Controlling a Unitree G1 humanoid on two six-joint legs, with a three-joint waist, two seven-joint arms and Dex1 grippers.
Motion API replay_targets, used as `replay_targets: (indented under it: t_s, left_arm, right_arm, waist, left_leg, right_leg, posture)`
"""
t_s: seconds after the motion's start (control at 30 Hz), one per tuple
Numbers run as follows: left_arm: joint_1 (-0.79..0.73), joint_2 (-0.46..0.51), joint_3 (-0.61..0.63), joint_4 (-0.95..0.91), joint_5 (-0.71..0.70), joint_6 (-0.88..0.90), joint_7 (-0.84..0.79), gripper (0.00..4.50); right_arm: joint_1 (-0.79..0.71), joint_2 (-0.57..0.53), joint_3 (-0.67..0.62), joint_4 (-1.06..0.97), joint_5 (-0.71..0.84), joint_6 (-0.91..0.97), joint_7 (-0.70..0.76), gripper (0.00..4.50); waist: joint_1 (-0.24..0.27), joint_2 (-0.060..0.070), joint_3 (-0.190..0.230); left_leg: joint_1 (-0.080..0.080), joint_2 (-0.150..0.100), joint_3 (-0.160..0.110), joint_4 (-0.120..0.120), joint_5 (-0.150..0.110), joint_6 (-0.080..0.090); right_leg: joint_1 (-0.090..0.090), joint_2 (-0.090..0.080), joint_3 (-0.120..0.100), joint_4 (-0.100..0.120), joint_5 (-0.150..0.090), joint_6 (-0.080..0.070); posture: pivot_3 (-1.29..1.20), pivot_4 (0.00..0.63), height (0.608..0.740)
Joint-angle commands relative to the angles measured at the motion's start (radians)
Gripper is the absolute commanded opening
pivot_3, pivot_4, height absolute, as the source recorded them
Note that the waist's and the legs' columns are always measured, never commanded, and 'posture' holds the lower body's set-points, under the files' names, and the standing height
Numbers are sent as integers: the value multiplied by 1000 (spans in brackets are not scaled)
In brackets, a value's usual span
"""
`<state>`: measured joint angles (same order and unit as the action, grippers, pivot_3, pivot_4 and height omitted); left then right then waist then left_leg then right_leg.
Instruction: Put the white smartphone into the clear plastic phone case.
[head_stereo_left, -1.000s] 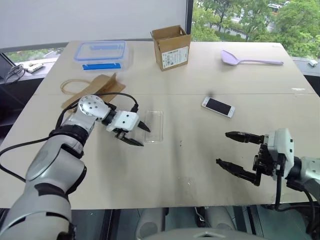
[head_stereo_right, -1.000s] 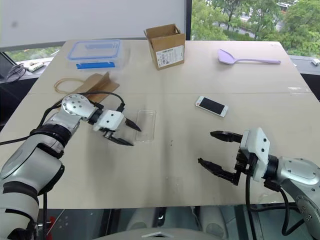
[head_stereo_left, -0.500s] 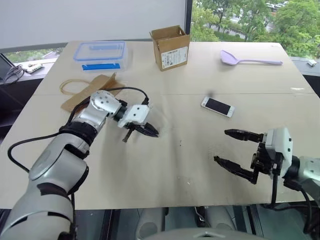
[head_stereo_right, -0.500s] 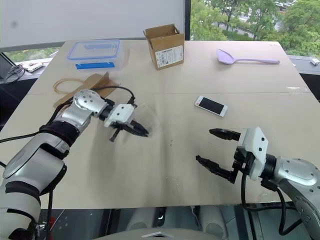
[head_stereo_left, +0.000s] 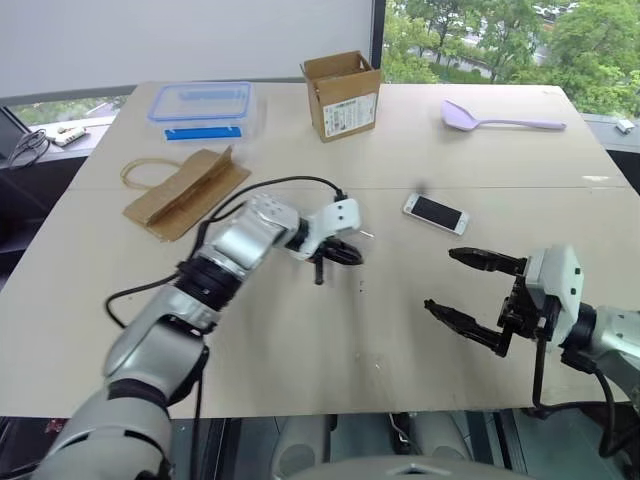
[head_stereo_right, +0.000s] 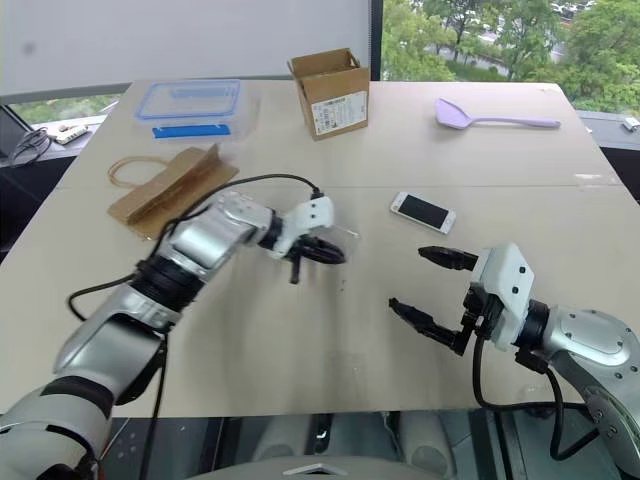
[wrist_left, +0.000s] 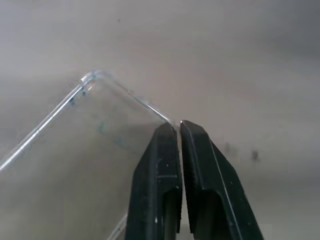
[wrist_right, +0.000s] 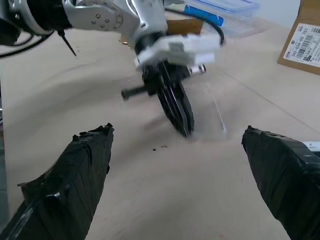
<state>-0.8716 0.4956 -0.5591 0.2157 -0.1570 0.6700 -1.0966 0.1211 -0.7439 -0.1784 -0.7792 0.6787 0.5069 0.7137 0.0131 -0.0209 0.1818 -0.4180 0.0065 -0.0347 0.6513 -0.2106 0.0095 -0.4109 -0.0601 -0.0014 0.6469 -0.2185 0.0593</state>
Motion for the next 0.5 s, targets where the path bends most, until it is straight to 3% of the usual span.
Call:
replay_targets:
  t_s: [0.03,0.07,0.17,0.27,0.37,0.5]
  left_arm:
    - [-4,-29,8,-89,18,118,49,53]
    - [-7,-57,3,-96,21,144,66,53]
    - [-7,-129,21,-112,25,180,126,893]
    - [17,-152,72,-161,2,200,162,2340]
    - [47,-135,163,-186,-36,93,152,3736]
    - [39,-129,251,-144,-27,-173,152,3736]
  right_arm:
    - [9,7,-11,-29,-6,-18,-12,4500]
    - [10,8,-13,-28,-9,-17,-14,4500]
    - [15,9,-9,-28,-29,-18,-29,4500]
    - [29,11,-13,-54,-16,3,-53,4500]
    - [31,13,-11,-58,-17,9,-67,4500]
    - [-3,19,5,-46,-9,22,-79,4500]
  waist:
    - [-2,0,0]
    - [-4,0,0]
    - [0,0,0]
    - [1,0,0]
    - [-9,0,0]
    - [-9,1,0]
  left_leg:
    - [0,0,0,0,0,0]
    - [0,0,0,0,0,0]
    - [1,0,-1,0,0,0]
    - [1,0,0,0,0,0]
    - [1,0,0,0,0,0]
    - [2,1,0,-1,0,0]
  right_leg:
    - [0,0,0,0,0,0]
    - [0,0,0,0,0,0]
    - [0,0,0,0,0,0]
    - [0,0,0,0,0,0]
    - [0,0,1,0,0,0]
    - [0,1,1,1,0,-1]
  posture:
    - [0,150,740]
    - [0,150,740]
    - [0,150,740]
    - [0,150,740]
    - [0,150,740]
    - [0,150,740]
